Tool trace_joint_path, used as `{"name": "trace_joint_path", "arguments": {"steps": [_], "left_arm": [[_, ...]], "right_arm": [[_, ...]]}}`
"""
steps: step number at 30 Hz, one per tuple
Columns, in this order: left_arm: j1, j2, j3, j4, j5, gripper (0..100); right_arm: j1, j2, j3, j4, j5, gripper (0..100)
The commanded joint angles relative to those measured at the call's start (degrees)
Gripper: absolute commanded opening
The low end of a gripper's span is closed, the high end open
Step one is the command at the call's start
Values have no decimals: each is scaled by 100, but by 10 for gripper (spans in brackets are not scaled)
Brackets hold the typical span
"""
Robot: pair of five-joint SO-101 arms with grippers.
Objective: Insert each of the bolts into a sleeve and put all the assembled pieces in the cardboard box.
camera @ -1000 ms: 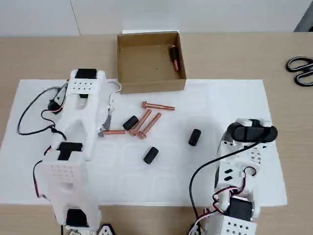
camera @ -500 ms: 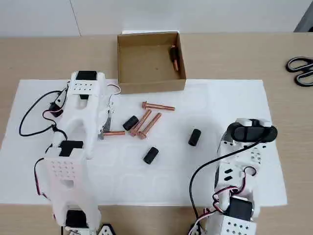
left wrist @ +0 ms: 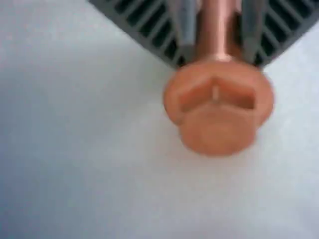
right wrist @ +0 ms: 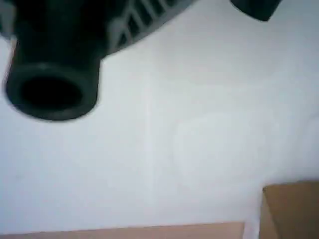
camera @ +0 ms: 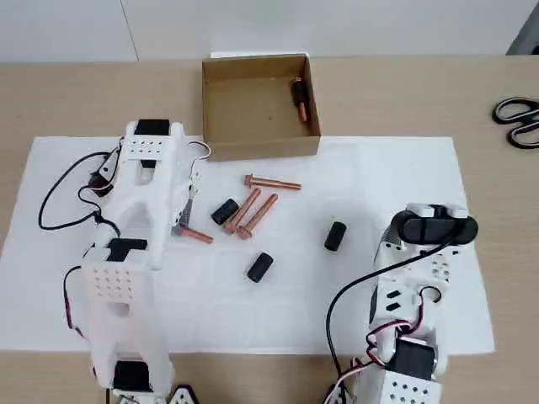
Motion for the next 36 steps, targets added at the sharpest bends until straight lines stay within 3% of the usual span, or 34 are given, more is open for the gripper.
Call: {"name": "trace_joint_path", "arguments": {"steps": [1,8,14,21,28,36], "left_arm": [[-35,-79,-312,114,-9,6],[44,-1688,-549,105,-141,6],[132,-2734,-505,105,-1266,6],[545,-3991,-505,105,-1908,6],[1284,-5301,-505,97,-2541,6],[1873,-6277,-514,-360,-3525,6]], "right_arm": [[-4,-127,35,4,0,3],[-215,-127,35,-31,0,3],[-1516,-127,35,-40,9,3],[-2826,-127,35,-312,18,4],[-2923,-119,35,-1851,44,4],[-2941,-101,35,-2070,70,4]]}}
